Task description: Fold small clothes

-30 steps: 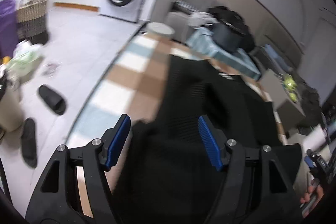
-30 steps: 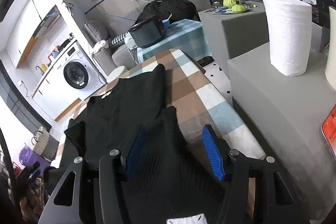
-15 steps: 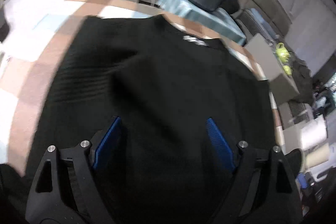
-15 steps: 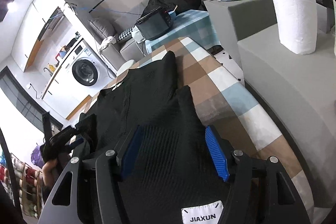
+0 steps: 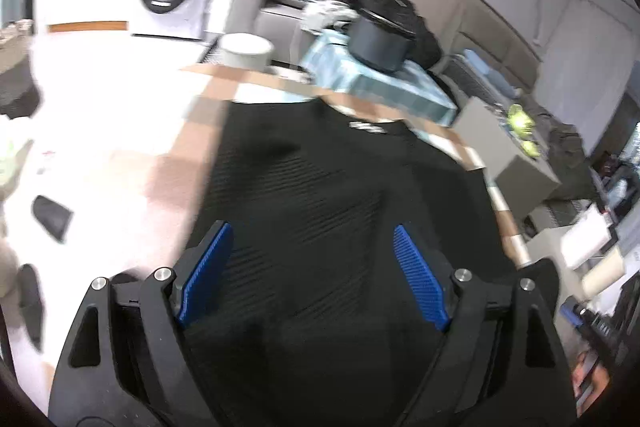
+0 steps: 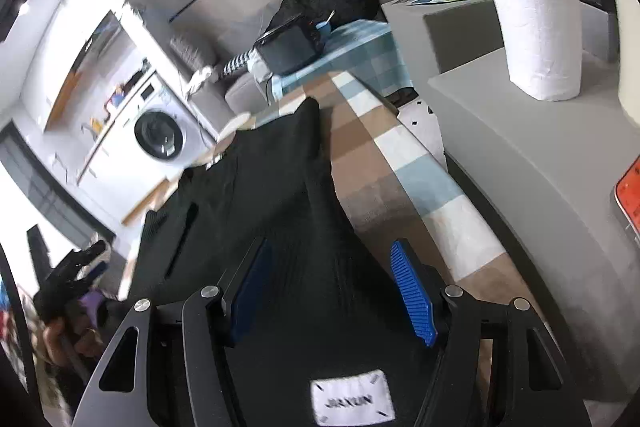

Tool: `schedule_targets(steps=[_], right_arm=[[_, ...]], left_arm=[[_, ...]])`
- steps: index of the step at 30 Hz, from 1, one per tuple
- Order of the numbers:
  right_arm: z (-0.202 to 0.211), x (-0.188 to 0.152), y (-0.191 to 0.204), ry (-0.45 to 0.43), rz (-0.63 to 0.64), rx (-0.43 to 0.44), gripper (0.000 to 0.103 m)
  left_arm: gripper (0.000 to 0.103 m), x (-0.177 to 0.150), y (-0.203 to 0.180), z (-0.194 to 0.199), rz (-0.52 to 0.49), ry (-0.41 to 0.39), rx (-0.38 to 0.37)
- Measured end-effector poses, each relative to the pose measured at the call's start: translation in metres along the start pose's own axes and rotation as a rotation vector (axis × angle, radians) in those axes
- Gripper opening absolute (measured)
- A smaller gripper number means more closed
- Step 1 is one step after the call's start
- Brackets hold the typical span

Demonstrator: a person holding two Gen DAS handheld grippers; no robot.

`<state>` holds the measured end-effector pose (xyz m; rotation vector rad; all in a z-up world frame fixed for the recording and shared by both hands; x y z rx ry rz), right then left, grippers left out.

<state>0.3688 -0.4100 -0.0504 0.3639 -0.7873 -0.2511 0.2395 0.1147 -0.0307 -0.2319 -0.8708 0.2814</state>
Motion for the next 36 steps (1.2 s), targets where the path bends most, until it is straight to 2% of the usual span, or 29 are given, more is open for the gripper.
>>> schedule_targets(steps=[5, 10, 13, 16, 20, 23, 25, 28, 31, 34, 36], right_arm=[[-0.01, -0.007, -0.013, 0.044, 0.027, -0.036, 0.064], [-0.013, -0.007, -0.02, 0.06, 0.012, -0.036, 0.064], [-0.013, -0.003, -0.019, 0.052, 0.01, -0.006, 0.064], [-0.015, 0.001, -0.017, 0.04, 0.014, 0.032, 0.064], [-0.017, -0.001, -0.021, 0.047, -0.041, 0.051, 0.064], [-0.011, -0.005, -0.026, 0.033, -0.069, 0.045, 0.064], [-0.008, -0.008, -0.027, 0.032, -0.059, 0.006, 0.064], [-0.001, -0.013, -0.024, 0.032, -0.059, -0.007, 0.064], [0.003, -0.018, -0.017, 0.03, -0.031, -0.031, 0.064], [-0.004, -0.029, -0.006, 0.123, 0.044, -0.041, 0.064], [-0.007, -0.033, -0.001, 0.142, 0.123, -0.075, 0.064]], left_arm=[[0.081, -0.037, 0.077, 0.055, 0.037, -0.001, 0.125], [0.081, -0.069, 0.122, 0.076, 0.096, 0.027, 0.192], [0.081, -0.085, 0.139, 0.075, 0.145, 0.062, 0.211], [0.081, -0.099, 0.147, 0.076, 0.179, 0.092, 0.238], [0.081, -0.104, 0.141, 0.075, 0.183, 0.083, 0.265], [0.081, -0.105, 0.136, 0.079, 0.189, 0.073, 0.209], [0.081, -0.105, 0.131, 0.082, 0.156, 0.072, 0.184], [0.081, -0.102, 0.129, 0.088, 0.115, 0.069, 0.179], [0.081, -0.103, 0.131, 0.091, 0.105, 0.079, 0.16], [0.081, -0.109, 0.132, 0.089, 0.064, 0.11, 0.155], [0.081, -0.112, 0.132, 0.087, 0.046, 0.132, 0.168]])
Point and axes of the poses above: each gripper's, at about its wrist camera, not at the fingertips, and z roughly against the way its jaws point, y to its left, x to its top, the point moved 7 cm from there along -z, roughly the way its jaws point, and after that the axes turned 3 degrees about -y, right-handed, at the moved point
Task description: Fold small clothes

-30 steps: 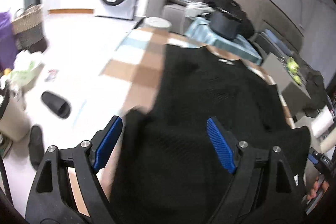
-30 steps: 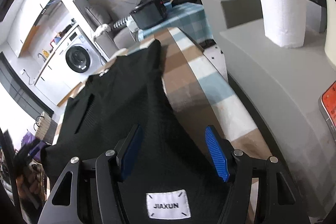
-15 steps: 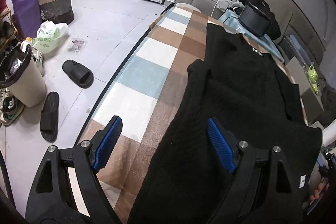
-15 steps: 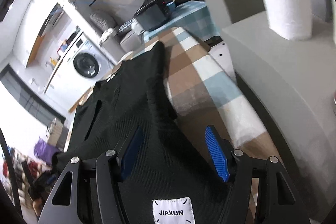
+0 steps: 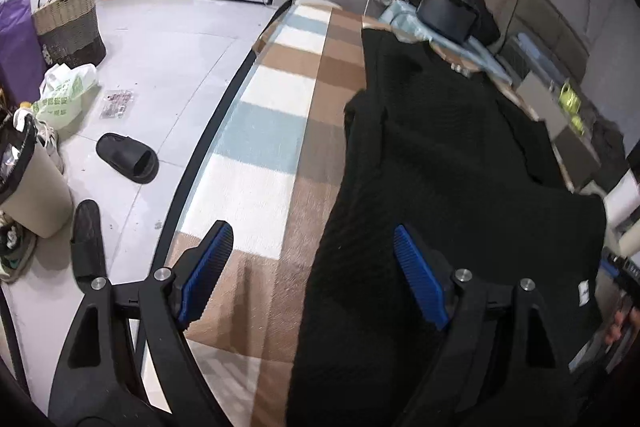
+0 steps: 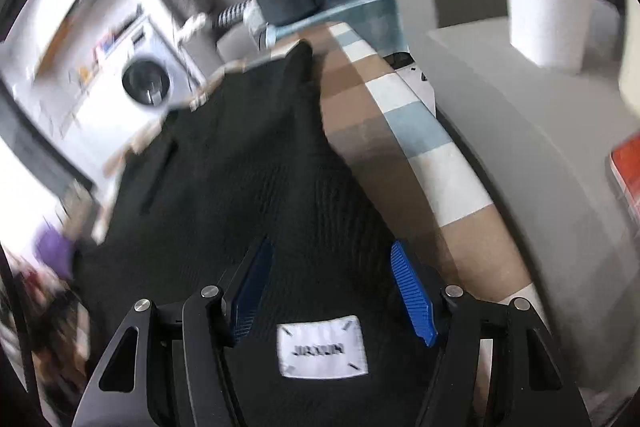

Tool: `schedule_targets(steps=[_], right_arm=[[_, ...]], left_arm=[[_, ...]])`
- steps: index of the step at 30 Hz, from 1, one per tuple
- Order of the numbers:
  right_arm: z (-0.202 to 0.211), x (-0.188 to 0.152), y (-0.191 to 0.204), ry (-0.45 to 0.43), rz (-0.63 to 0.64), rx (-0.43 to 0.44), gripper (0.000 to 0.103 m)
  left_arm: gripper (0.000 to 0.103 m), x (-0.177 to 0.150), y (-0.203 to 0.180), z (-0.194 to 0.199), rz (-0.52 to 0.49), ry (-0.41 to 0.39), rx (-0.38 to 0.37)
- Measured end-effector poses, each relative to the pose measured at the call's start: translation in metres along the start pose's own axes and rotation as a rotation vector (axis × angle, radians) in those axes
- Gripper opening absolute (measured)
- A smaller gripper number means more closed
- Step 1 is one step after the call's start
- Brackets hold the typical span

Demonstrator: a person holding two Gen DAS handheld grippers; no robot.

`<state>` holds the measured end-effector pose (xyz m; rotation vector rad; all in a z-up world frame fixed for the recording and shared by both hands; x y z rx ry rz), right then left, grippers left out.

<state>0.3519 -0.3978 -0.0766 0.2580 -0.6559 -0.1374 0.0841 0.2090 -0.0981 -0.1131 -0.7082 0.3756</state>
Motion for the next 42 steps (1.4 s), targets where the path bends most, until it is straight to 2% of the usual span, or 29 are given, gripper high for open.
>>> schedule_targets(steps=[2, 5, 6, 10, 14, 15, 16, 17, 19, 20, 22, 24, 27, 31, 33, 38, 42], right_arm=[[-0.005, -0.002, 0.002, 0.025, 0.051, -0.003, 0.064], [-0.007, -0.003, -0.007, 0.01, 0.043, -0.007, 0.064], [-0.009, -0.004, -0.01, 0.007, 0.047, -0.001, 0.064], [-0.022, -0.008, -0.02, 0.05, 0.062, 0.041, 0.064], [-0.033, -0.004, -0.022, 0.055, 0.07, 0.104, 0.064], [-0.035, -0.003, -0.02, 0.051, 0.081, 0.111, 0.063], [-0.035, -0.003, -0.017, 0.044, 0.093, 0.121, 0.055], [-0.036, -0.003, -0.015, 0.037, 0.104, 0.125, 0.048], [-0.038, -0.008, -0.008, 0.058, 0.137, 0.124, 0.019], [-0.035, -0.01, -0.004, 0.048, 0.159, 0.129, 0.012], [-0.022, -0.014, 0.005, 0.005, 0.186, 0.163, 0.005], [0.006, -0.014, 0.015, -0.104, 0.221, 0.204, 0.005], [0.043, -0.007, 0.018, -0.222, 0.188, 0.263, 0.005], [0.065, 0.01, 0.025, -0.31, 0.163, 0.268, 0.005], [0.063, 0.023, 0.027, -0.33, 0.141, 0.243, 0.005], [0.037, 0.054, 0.025, -0.314, 0.019, 0.179, 0.005], [-0.013, 0.073, 0.026, -0.239, -0.08, 0.142, 0.005]], left_arm=[[0.081, -0.003, -0.001, 0.002, 0.002, -0.003, -0.018], [0.081, -0.008, -0.002, -0.005, 0.009, 0.011, -0.032], [0.081, -0.012, -0.001, -0.01, 0.016, 0.032, -0.004], [0.081, -0.021, -0.007, -0.02, 0.012, 0.046, 0.031], [0.081, -0.023, -0.023, -0.027, -0.015, 0.052, 0.019], [0.076, -0.024, -0.027, -0.028, -0.032, 0.048, 0.013], [0.059, -0.024, -0.031, -0.029, -0.052, 0.043, 0.02], [0.05, -0.024, -0.034, -0.028, -0.06, 0.042, 0.012], [0.01, -0.025, -0.038, -0.027, -0.07, 0.039, -0.003], [0.007, -0.024, -0.04, -0.023, -0.072, 0.021, -0.035], [0.005, -0.019, -0.044, -0.009, -0.093, -0.048, -0.041], [0.005, -0.013, -0.046, 0.007, -0.102, -0.092, -0.055], [0.005, 0.002, -0.051, 0.029, -0.104, -0.151, -0.091], [0.005, 0.031, -0.052, 0.036, -0.106, -0.208, -0.089], [0.005, 0.045, -0.047, 0.031, -0.087, -0.214, -0.088], [0.005, 0.08, -0.042, -0.003, -0.065, -0.195, -0.081], [0.005, 0.097, -0.046, -0.043, -0.067, -0.152, -0.046]])
Point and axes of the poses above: each gripper's, at about its wrist camera, not at the fingertips, and z roughly against the way its jaws point, y to its left, x to its top, the point moved 7 cm from there along -z, roughly the way its jaws point, and after that the axes turned 3 degrees about -y, right-handed, at the moved point
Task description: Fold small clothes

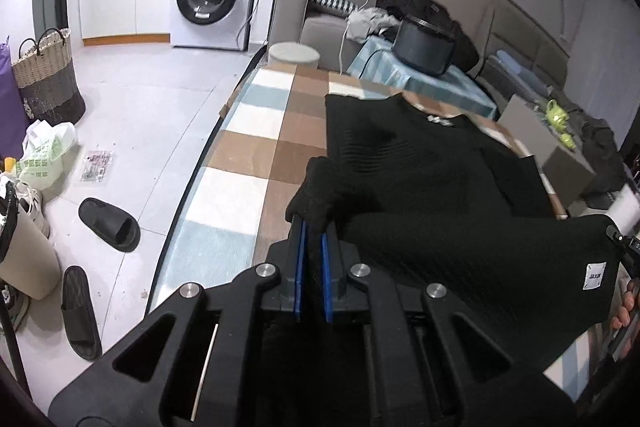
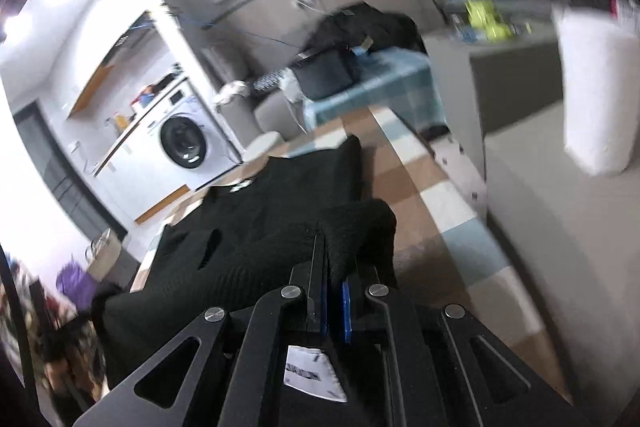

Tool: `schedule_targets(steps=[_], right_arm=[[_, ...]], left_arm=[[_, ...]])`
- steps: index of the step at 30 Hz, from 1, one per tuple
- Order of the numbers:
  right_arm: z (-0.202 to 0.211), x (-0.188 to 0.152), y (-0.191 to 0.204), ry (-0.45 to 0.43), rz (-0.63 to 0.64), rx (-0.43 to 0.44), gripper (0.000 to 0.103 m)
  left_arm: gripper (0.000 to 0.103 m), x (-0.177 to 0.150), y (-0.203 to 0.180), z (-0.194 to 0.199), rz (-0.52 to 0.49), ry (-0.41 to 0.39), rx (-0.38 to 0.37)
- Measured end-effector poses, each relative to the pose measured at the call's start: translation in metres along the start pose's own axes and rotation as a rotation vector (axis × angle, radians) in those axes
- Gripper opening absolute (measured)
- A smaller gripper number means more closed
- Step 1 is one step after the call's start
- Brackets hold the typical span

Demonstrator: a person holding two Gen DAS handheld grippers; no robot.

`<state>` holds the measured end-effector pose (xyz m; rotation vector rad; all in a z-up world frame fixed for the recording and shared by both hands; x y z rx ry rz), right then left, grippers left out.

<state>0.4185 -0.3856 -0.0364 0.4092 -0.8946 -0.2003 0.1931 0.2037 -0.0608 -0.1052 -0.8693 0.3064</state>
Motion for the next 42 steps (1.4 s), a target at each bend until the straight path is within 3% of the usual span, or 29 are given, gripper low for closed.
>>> schedule_targets(steps=[2, 5, 6, 7, 13, 18, 19, 20, 22, 24, 33, 42], right_arm=[[-0.026, -0.004, -0.009, 0.063, -0.041, -0.028, 0.005], [-0.042, -0.016, -0.021, 0.148, -0.076, -0.067, 0.026], [-0.041, -0.018, -0.024, 0.151, -0.077, -0.065, 0.041], [-0.037, -0.022, -0.028, 0.144, -0.072, -0.063, 0.051], [-0.052, -0.037, -0.029, 0.233, -0.072, -0.049, 0.054], [-0.072, -0.04, -0.02, 0.242, -0.031, -0.113, 0.054], [-0.075, -0.04, -0.02, 0.237, -0.034, -0.125, 0.051], [-0.077, -0.04, -0.018, 0.233, -0.023, -0.126, 0.049], [-0.079, -0.043, -0.013, 0.238, 0.013, -0.111, 0.034], [-0.079, -0.045, -0.009, 0.237, 0.037, -0.105, 0.028], [-0.06, -0.059, -0.007, 0.262, 0.08, -0.085, 0.024], [-0.006, -0.095, -0.014, 0.295, 0.069, -0.027, 0.024]], left_arm=[[0.011, -0.001, 0.004, -0.019, 0.007, 0.041, 0.035], [0.048, -0.01, 0.014, -0.028, 0.047, 0.092, 0.06], [0.067, -0.015, 0.017, -0.029, 0.059, 0.092, 0.063], [0.073, -0.016, 0.02, -0.029, 0.072, 0.078, 0.051], [0.073, -0.028, 0.009, -0.059, 0.114, 0.165, -0.037], [0.07, -0.034, -0.006, -0.077, 0.086, 0.168, -0.013], [0.057, -0.034, -0.011, -0.079, 0.07, 0.162, -0.02], [0.055, -0.036, -0.015, -0.08, 0.054, 0.17, -0.024], [0.038, -0.037, -0.024, -0.08, 0.007, 0.174, -0.022], [0.031, -0.04, -0.028, -0.077, 0.002, 0.181, -0.042], [0.029, -0.063, -0.033, -0.049, -0.06, 0.185, -0.047], [0.03, -0.101, -0.014, 0.01, -0.063, 0.175, -0.031]])
Point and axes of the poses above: each gripper's, at about its wrist camera, not at the fingertips, and z roughly against the way its jaws point, y to its left, x to its top, the point moved 7 cm from there along -z, roughly the way its jaws point, and after that the axes turned 3 degrees about -y, right-handed, at the moved point
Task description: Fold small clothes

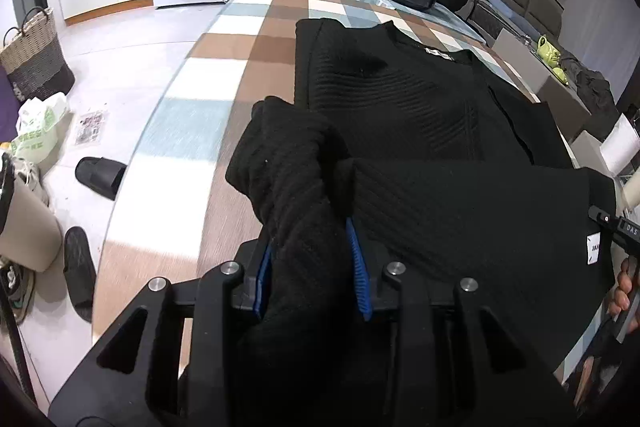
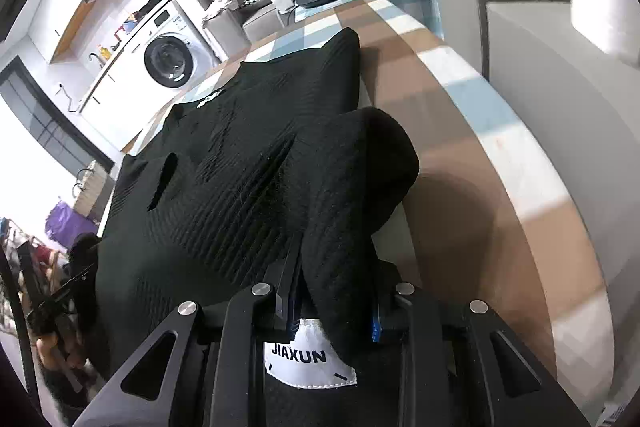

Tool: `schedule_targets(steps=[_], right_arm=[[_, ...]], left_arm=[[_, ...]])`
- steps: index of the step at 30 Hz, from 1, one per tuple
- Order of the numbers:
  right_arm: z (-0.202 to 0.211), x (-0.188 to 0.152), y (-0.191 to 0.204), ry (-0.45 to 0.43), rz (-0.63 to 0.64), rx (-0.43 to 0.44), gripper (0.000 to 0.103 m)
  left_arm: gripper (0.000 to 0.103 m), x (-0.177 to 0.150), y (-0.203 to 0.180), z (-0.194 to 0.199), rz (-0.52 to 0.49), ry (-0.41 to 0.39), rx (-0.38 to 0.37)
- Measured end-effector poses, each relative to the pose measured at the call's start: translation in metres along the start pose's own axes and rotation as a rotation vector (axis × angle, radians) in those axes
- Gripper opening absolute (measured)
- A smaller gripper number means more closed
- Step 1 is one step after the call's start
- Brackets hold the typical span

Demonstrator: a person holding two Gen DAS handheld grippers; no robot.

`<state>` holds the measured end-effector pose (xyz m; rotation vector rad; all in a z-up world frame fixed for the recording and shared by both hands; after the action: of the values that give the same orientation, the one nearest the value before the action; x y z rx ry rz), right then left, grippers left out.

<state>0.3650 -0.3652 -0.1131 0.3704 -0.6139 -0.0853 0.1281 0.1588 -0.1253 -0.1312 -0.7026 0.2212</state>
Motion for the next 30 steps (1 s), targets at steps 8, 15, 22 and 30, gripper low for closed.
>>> schedule_targets(steps=[8, 15, 22, 30], right_arm=[[0.033, -0.005, -0.013, -0.035, 0.015, 0.036, 0.041], [0.048, -0.009, -0.007, -0.068, 0.079, 0.088, 0.041], [0.046, -0.011, 0.009, -0.102, 0.131, 0.092, 0.019], [0.059, -0.007, 0.003, -0.146, 0.138, 0.08, 0.005]], left_arm=[[0.051, -0.016, 0.023, 0.026, 0.087, -0.014, 0.016], [0.051, -0.022, 0.038, 0.053, 0.15, -0.075, 0.02], [0.016, -0.023, 0.038, 0.063, 0.144, -0.11, 0.008], [0.05, -0.026, 0.027, 0.047, 0.126, -0.068, 0.011]])
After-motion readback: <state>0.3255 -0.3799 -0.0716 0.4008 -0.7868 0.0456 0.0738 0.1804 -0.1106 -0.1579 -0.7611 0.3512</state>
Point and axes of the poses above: each gripper's, at about its wrist camera, not at the fingertips, and z roughly against the way its jaws point, y to its left, x to its top, the point moved 7 cm from there along -z, roughly the way its jaws point, and after that the axes turned 3 degrees about -y, right-handed, at the moved point
